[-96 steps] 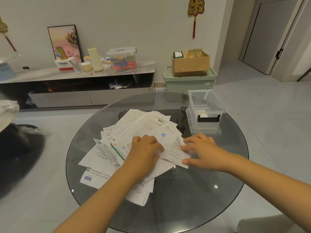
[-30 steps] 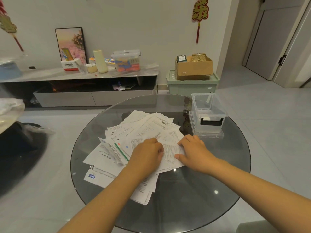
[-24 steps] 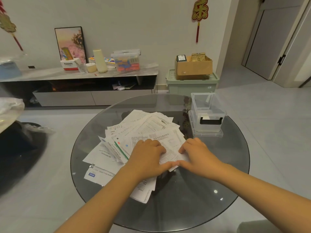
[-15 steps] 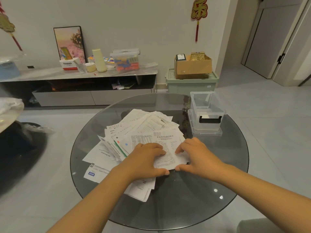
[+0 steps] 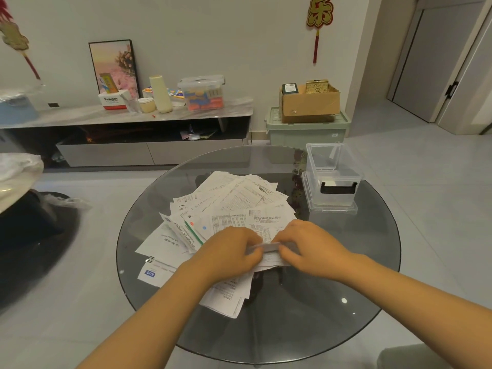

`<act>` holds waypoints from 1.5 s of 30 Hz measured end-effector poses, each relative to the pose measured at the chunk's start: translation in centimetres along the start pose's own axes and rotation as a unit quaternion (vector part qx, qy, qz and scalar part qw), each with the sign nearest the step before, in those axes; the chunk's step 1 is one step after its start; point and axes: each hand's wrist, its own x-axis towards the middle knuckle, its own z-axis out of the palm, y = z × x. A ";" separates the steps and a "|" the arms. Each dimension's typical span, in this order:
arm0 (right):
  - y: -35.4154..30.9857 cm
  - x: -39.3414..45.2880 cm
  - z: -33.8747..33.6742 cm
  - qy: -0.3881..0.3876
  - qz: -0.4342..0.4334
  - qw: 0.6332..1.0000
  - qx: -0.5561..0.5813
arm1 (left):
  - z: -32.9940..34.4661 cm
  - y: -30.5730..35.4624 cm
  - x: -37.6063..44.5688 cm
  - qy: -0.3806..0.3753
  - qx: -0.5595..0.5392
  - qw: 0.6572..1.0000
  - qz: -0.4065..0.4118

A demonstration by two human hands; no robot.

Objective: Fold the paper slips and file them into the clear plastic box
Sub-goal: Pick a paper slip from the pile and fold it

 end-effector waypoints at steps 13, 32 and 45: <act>0.1 2.9 2.1 0.033 0.182 0.977 0.101 | 0.4 0.1 2.2 0.077 -0.084 0.989 -0.093; -0.6 2.7 0.3 0.036 0.190 0.969 0.155 | -1.6 -0.1 2.7 0.016 -0.047 0.994 -0.103; 4.3 -0.7 -3.3 0.159 0.294 0.916 0.219 | 1.5 7.0 7.0 0.141 -0.307 0.932 -0.133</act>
